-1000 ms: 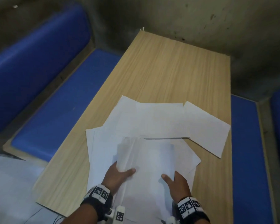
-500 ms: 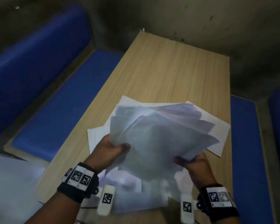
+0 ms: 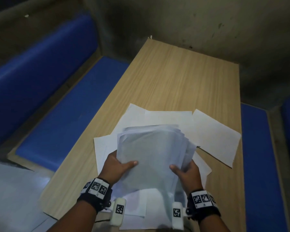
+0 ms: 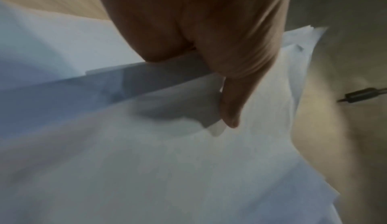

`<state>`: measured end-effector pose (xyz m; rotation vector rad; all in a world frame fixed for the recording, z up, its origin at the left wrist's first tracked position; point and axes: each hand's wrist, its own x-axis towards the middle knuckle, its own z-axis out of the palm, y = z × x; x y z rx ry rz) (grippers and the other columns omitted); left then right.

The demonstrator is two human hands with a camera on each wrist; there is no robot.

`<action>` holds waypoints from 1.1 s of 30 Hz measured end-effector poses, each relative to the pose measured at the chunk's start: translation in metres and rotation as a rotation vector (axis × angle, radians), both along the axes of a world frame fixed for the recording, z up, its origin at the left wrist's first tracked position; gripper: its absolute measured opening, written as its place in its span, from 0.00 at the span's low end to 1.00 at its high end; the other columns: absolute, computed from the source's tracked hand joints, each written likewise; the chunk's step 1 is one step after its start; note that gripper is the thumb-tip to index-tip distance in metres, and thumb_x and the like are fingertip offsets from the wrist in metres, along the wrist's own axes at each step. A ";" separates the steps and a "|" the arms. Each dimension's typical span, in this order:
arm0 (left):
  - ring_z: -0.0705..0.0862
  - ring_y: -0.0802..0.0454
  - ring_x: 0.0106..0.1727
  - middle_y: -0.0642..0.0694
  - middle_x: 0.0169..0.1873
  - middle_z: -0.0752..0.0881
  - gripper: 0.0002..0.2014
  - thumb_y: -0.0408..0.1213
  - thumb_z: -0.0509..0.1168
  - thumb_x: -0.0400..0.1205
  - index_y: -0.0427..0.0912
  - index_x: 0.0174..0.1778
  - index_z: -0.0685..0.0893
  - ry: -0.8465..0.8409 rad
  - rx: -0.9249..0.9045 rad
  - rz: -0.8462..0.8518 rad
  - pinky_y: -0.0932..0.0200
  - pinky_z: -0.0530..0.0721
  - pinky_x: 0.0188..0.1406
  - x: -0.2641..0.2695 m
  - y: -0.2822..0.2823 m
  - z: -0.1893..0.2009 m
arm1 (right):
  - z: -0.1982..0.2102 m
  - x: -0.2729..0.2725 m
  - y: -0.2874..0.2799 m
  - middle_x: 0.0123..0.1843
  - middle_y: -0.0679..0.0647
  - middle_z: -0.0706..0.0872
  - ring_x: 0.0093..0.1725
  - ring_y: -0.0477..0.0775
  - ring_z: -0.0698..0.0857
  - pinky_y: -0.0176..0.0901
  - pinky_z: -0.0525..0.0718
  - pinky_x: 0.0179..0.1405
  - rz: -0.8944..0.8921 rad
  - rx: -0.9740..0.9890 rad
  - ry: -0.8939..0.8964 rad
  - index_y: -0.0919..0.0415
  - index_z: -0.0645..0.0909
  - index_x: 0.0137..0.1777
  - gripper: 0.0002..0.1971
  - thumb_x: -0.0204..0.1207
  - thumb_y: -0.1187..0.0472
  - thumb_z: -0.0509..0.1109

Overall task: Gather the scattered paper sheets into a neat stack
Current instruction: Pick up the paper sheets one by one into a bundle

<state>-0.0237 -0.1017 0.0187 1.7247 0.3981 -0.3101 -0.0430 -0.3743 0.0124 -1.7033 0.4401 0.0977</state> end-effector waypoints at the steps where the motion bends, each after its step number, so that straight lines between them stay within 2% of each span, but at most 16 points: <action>1: 0.93 0.57 0.45 0.57 0.42 0.95 0.20 0.42 0.86 0.65 0.49 0.51 0.91 -0.006 -0.006 -0.001 0.55 0.92 0.45 0.000 -0.002 0.002 | 0.001 0.000 0.002 0.51 0.56 0.91 0.52 0.61 0.90 0.56 0.91 0.45 -0.001 -0.005 0.000 0.54 0.83 0.53 0.20 0.63 0.64 0.83; 4: 0.93 0.54 0.48 0.54 0.46 0.95 0.17 0.41 0.84 0.69 0.50 0.54 0.91 -0.043 -0.064 -0.019 0.57 0.91 0.46 0.000 -0.008 0.015 | 0.011 0.003 0.005 0.52 0.56 0.90 0.52 0.59 0.89 0.59 0.90 0.49 -0.046 0.027 -0.032 0.56 0.82 0.57 0.22 0.64 0.64 0.83; 6: 0.93 0.58 0.46 0.54 0.46 0.95 0.16 0.39 0.84 0.70 0.50 0.53 0.91 -0.068 -0.092 -0.003 0.62 0.90 0.42 0.000 -0.006 0.023 | 0.021 0.004 0.001 0.53 0.56 0.90 0.52 0.56 0.89 0.55 0.90 0.48 -0.092 0.057 -0.115 0.56 0.80 0.59 0.26 0.62 0.66 0.84; 9: 0.91 0.66 0.42 0.64 0.41 0.93 0.16 0.38 0.84 0.69 0.55 0.50 0.88 -0.085 -0.063 -0.018 0.69 0.86 0.37 0.001 -0.002 0.023 | 0.025 0.002 -0.009 0.50 0.57 0.91 0.50 0.55 0.89 0.51 0.90 0.44 -0.120 0.053 -0.174 0.57 0.83 0.57 0.25 0.60 0.67 0.85; 11: 0.90 0.70 0.42 0.70 0.39 0.92 0.19 0.36 0.84 0.69 0.57 0.49 0.86 -0.067 -0.042 -0.044 0.72 0.85 0.37 0.001 0.000 0.017 | 0.020 0.000 -0.011 0.48 0.55 0.91 0.48 0.52 0.89 0.44 0.89 0.42 -0.096 0.010 -0.145 0.53 0.84 0.53 0.23 0.59 0.67 0.85; 13: 0.90 0.71 0.42 0.71 0.39 0.92 0.20 0.35 0.85 0.68 0.57 0.49 0.85 -0.057 -0.025 -0.057 0.71 0.85 0.38 0.000 0.001 0.008 | 0.014 -0.004 -0.015 0.47 0.50 0.90 0.43 0.44 0.89 0.36 0.87 0.39 -0.059 -0.032 -0.108 0.49 0.83 0.52 0.24 0.55 0.60 0.86; 14: 0.90 0.71 0.42 0.71 0.39 0.92 0.20 0.35 0.85 0.68 0.57 0.49 0.85 -0.054 -0.017 -0.055 0.71 0.85 0.37 0.000 0.001 0.005 | 0.013 -0.006 -0.017 0.46 0.50 0.90 0.42 0.44 0.89 0.35 0.86 0.38 -0.060 -0.051 -0.087 0.51 0.83 0.51 0.24 0.54 0.55 0.86; 15: 0.89 0.71 0.42 0.71 0.39 0.92 0.20 0.35 0.84 0.69 0.58 0.48 0.85 -0.053 -0.012 -0.053 0.70 0.85 0.37 0.001 0.000 0.005 | 0.013 -0.008 -0.020 0.46 0.51 0.91 0.43 0.46 0.90 0.34 0.86 0.37 -0.074 -0.061 -0.082 0.54 0.84 0.52 0.23 0.57 0.53 0.84; 17: 0.90 0.71 0.41 0.71 0.39 0.92 0.18 0.30 0.82 0.72 0.57 0.48 0.86 -0.063 -0.035 -0.051 0.71 0.85 0.34 0.002 -0.002 0.004 | 0.013 -0.012 -0.024 0.49 0.54 0.92 0.50 0.53 0.90 0.32 0.88 0.40 -0.118 -0.027 -0.104 0.59 0.85 0.57 0.14 0.71 0.63 0.77; 20: 0.91 0.64 0.45 0.67 0.40 0.93 0.19 0.27 0.81 0.72 0.55 0.51 0.86 -0.066 -0.065 -0.045 0.71 0.86 0.33 0.001 -0.005 0.004 | 0.022 -0.015 -0.031 0.51 0.54 0.92 0.54 0.57 0.89 0.43 0.90 0.49 -0.144 0.007 -0.136 0.55 0.87 0.56 0.11 0.79 0.69 0.69; 22: 0.90 0.67 0.43 0.63 0.38 0.94 0.20 0.27 0.81 0.72 0.55 0.50 0.85 -0.061 -0.077 -0.030 0.72 0.86 0.33 0.001 -0.006 0.006 | 0.036 -0.011 -0.037 0.50 0.57 0.92 0.53 0.63 0.88 0.57 0.87 0.54 -0.164 0.000 -0.178 0.55 0.88 0.51 0.09 0.79 0.68 0.69; 23: 0.90 0.70 0.40 0.59 0.37 0.94 0.20 0.26 0.80 0.72 0.55 0.49 0.84 -0.059 -0.083 -0.024 0.73 0.85 0.32 0.001 -0.007 0.008 | 0.045 -0.008 -0.040 0.49 0.58 0.92 0.51 0.63 0.88 0.58 0.86 0.54 -0.172 -0.013 -0.214 0.55 0.88 0.49 0.08 0.78 0.67 0.69; 27: 0.90 0.67 0.38 0.52 0.46 0.88 0.21 0.26 0.80 0.73 0.55 0.48 0.81 -0.070 -0.095 -0.041 0.74 0.85 0.30 0.003 -0.010 0.016 | 0.102 0.009 -0.048 0.42 0.47 0.92 0.42 0.47 0.87 0.42 0.85 0.45 -0.122 -0.143 -0.397 0.45 0.89 0.42 0.07 0.73 0.58 0.70; 30: 0.89 0.72 0.38 0.50 0.46 0.87 0.21 0.21 0.77 0.74 0.54 0.49 0.82 -0.091 -0.112 -0.086 0.74 0.84 0.28 0.005 -0.010 0.020 | 0.152 0.020 -0.049 0.40 0.37 0.91 0.40 0.38 0.86 0.30 0.83 0.40 0.025 -0.288 -0.515 0.39 0.87 0.40 0.15 0.76 0.64 0.71; 32: 0.90 0.69 0.41 0.45 0.50 0.89 0.21 0.22 0.78 0.74 0.52 0.51 0.84 -0.097 -0.106 -0.110 0.71 0.86 0.29 0.005 -0.008 0.018 | 0.179 0.028 -0.047 0.41 0.35 0.89 0.42 0.35 0.86 0.26 0.82 0.41 0.136 -0.425 -0.594 0.39 0.86 0.44 0.16 0.77 0.67 0.72; 33: 0.90 0.68 0.42 0.44 0.51 0.89 0.20 0.23 0.78 0.74 0.52 0.52 0.85 -0.101 -0.095 -0.112 0.71 0.86 0.30 0.005 -0.006 0.015 | 0.190 0.033 -0.045 0.41 0.35 0.88 0.44 0.34 0.85 0.24 0.81 0.43 0.199 -0.511 -0.630 0.44 0.86 0.46 0.12 0.77 0.66 0.71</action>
